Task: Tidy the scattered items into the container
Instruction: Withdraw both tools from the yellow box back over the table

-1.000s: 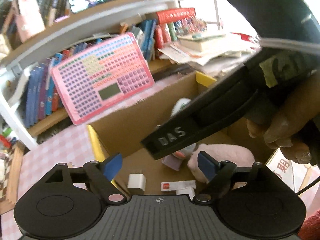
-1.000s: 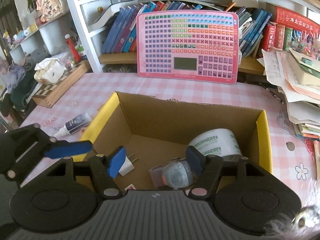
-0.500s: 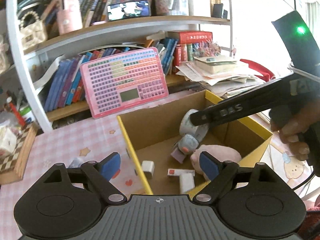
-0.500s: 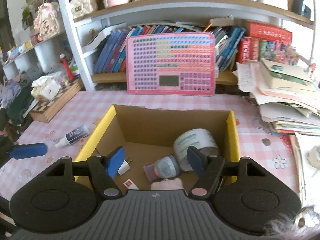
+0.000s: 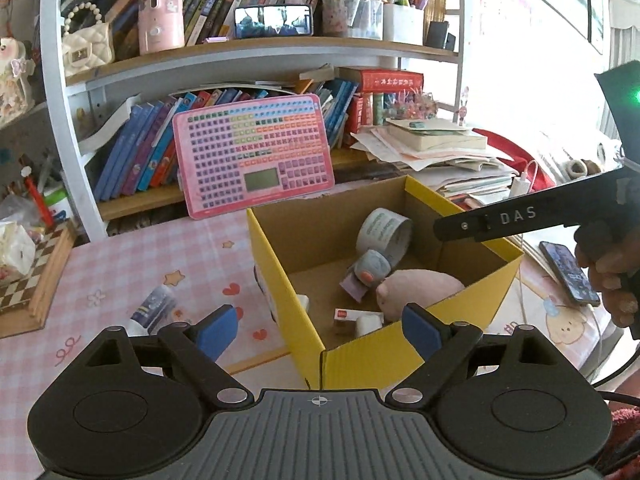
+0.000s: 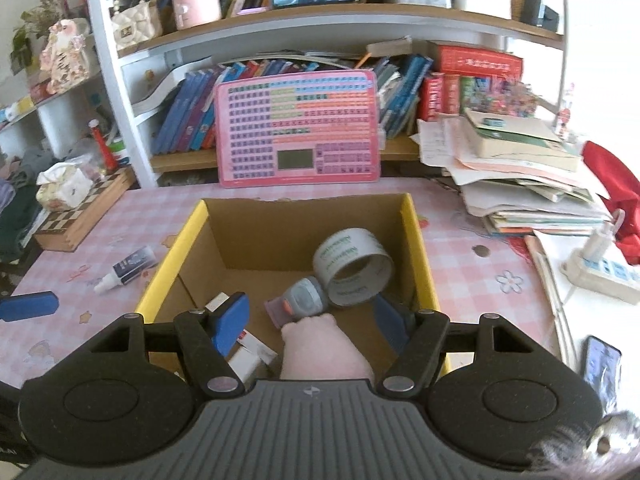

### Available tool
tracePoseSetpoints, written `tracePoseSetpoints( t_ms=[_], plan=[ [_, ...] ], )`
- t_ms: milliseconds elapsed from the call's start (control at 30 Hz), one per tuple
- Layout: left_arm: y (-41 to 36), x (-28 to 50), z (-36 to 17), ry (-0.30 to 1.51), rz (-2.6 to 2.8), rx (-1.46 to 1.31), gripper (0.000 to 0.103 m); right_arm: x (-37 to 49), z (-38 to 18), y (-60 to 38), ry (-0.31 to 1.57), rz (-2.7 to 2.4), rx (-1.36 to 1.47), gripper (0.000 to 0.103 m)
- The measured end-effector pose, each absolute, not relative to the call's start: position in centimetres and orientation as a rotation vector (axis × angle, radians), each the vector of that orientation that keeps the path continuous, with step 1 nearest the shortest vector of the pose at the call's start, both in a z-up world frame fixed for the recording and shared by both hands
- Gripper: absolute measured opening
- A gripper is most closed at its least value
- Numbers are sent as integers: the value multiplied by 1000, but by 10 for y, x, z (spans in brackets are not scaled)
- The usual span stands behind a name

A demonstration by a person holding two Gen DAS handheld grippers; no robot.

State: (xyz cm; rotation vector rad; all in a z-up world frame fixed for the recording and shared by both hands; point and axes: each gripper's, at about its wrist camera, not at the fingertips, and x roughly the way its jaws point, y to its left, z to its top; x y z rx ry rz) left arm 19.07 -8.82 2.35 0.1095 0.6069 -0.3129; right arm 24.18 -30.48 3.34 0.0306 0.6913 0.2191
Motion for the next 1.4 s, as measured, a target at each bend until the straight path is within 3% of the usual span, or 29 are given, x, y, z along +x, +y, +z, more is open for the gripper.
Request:
tracePoseSetpoints(
  t_ms=[1400],
  plan=[
    [25,118,8,679,-420,92,92,105,-3,-232,790,-78,83,72]
  ],
)
